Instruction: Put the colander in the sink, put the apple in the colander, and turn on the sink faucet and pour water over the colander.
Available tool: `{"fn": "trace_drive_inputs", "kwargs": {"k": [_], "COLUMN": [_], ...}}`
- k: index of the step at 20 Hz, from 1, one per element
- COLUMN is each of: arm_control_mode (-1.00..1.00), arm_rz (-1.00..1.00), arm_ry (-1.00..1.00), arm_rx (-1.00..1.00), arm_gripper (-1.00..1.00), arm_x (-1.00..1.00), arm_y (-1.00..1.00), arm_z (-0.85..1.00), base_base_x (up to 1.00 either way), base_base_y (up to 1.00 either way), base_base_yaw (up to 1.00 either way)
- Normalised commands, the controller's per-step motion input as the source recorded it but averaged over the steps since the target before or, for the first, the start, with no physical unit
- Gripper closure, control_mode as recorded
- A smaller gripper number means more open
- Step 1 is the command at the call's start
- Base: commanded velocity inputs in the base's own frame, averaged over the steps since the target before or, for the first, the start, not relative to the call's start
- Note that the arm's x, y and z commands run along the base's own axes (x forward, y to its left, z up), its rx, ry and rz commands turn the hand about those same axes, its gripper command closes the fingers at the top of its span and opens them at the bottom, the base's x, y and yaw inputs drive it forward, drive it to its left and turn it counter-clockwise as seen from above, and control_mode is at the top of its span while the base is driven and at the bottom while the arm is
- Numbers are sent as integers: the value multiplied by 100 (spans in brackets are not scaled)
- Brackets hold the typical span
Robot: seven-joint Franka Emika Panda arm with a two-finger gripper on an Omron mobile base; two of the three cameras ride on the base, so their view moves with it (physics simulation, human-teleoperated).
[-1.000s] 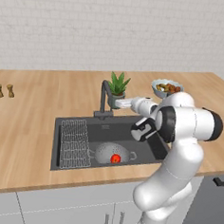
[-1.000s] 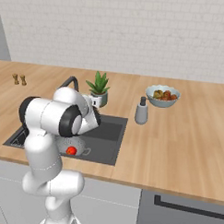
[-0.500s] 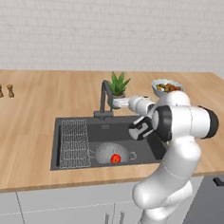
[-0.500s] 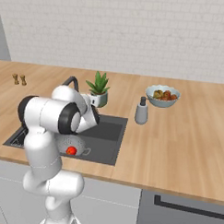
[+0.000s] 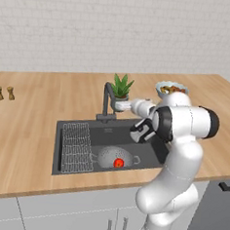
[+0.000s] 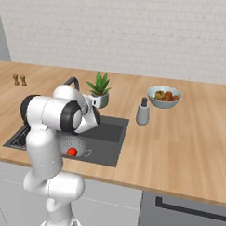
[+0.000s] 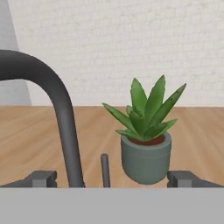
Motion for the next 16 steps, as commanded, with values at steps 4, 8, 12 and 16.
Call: {"fn": "trace_drive_inputs", "kwargs": {"k": [4, 8, 12, 16], "arm_control_mode": [-100, -100, -100, -100], "arm_rz": [0, 0, 0, 0], "arm_ry": [-5, -5, -5, -6], "arm_rx": [0, 0, 1, 0], "arm_gripper": [-100, -100, -100, -100], "arm_x": [35, 22, 13, 16], "arm_y": [0, -5, -14, -4], "arm_z": [-25, -44, -52, -53], "base_base_x": [0, 0, 0, 0], "base_base_y": [0, 0, 0, 0], "base_base_yaw": [0, 0, 0, 0]}}
